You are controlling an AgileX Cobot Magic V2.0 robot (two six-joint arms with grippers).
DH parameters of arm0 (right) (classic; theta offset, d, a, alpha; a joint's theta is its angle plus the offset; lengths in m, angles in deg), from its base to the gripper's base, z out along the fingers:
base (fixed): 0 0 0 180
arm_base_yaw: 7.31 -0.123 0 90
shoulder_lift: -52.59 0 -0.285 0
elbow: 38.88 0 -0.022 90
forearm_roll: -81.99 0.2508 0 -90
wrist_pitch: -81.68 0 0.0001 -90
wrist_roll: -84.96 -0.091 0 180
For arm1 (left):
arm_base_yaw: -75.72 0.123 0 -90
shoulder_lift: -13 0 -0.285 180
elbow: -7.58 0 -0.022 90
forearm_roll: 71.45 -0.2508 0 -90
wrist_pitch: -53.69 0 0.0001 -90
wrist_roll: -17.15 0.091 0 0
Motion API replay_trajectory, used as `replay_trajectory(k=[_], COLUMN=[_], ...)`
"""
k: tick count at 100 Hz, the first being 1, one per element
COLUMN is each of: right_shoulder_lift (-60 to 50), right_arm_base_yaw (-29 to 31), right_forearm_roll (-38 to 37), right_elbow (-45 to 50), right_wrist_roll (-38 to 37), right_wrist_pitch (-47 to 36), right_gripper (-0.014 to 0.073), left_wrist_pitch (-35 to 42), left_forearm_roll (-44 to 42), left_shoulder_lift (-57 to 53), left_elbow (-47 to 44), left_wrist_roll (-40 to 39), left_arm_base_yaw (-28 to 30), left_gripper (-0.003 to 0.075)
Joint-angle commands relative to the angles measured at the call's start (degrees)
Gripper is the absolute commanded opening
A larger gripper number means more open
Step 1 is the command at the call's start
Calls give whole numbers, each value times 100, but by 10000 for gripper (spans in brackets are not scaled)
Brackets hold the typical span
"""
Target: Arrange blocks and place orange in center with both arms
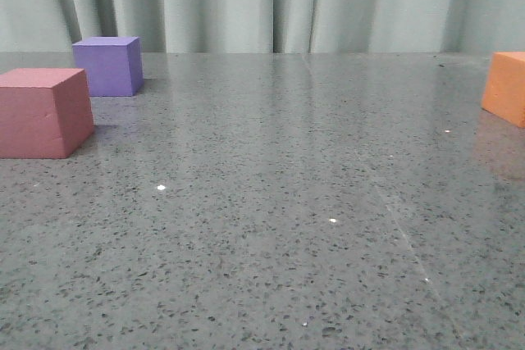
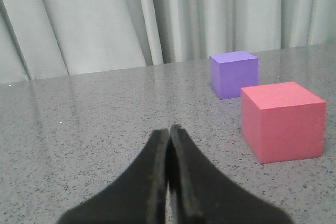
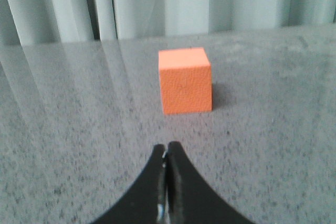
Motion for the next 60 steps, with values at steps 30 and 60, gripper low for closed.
replay_trajectory(k=[30,60], right_shoulder_lift=[863,3303], right_arm_base_yaw=[38,38], right_forearm_roll=[0,0], right_elbow=[-2143,-4309], right_wrist_roll=[41,46], right_wrist_pitch=[1575,2965], right_gripper=[-67,-67], left_wrist_pitch=[437,437], left_forearm_roll=[14,14], left_shoulder_lift=[-197,-197], left_elbow=[-318,-318], left_wrist_roll=[-47,-47], left_arm_base_yaw=[-18,-18], left_gripper=[-19,-19])
